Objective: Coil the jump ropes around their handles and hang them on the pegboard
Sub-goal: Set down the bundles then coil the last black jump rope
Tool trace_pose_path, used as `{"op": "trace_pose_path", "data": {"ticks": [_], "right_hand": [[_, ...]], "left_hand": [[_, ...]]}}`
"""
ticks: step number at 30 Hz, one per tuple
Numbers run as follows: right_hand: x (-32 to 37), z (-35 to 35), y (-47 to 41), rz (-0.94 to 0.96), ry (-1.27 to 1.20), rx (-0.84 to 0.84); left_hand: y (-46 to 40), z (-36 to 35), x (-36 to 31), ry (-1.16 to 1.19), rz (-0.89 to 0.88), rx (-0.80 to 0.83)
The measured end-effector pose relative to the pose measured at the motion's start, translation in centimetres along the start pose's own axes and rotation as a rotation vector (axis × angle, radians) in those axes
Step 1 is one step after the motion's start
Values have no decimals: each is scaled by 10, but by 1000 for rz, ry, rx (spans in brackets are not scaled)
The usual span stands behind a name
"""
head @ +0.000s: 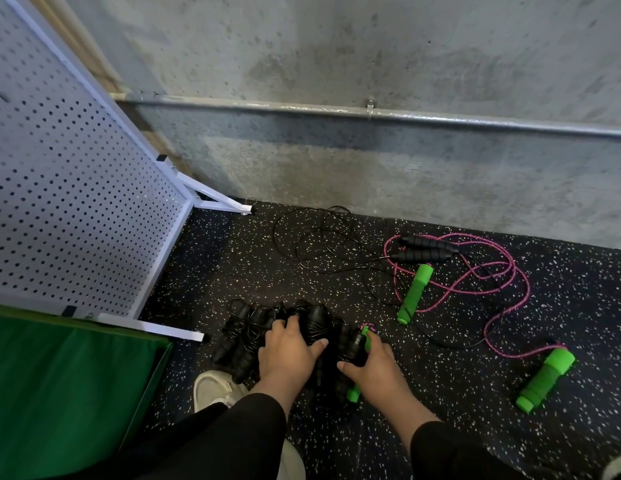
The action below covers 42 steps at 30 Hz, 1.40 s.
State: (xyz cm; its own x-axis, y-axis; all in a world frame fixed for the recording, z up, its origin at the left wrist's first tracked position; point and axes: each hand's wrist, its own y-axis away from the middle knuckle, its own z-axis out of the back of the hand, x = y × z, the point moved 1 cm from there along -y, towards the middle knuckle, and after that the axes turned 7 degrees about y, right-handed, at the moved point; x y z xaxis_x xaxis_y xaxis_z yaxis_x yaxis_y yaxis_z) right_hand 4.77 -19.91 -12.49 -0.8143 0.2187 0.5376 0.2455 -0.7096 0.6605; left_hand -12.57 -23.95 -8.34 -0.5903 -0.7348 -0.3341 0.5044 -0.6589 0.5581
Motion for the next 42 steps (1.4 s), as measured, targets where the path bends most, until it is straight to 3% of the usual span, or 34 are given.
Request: {"op": "trace_pose_path", "data": {"ticks": [7, 19, 28, 37, 42], "right_hand": [[7, 29, -4, 40, 33, -206], [12, 158, -91, 145, 439, -312], [-1, 186, -171, 99, 772, -208], [-9, 180, -230, 134, 985, -99], [7, 191, -232, 176, 1052, -209]], "left_hand": [[-8, 15, -34, 62, -207, -172], [-76, 20, -131, -114, -450, -7], [-131, -7, -169, -142, -512, 57], [-163, -29, -163, -135, -520, 74], [-161, -27, -162, -85, -522, 60]]}}
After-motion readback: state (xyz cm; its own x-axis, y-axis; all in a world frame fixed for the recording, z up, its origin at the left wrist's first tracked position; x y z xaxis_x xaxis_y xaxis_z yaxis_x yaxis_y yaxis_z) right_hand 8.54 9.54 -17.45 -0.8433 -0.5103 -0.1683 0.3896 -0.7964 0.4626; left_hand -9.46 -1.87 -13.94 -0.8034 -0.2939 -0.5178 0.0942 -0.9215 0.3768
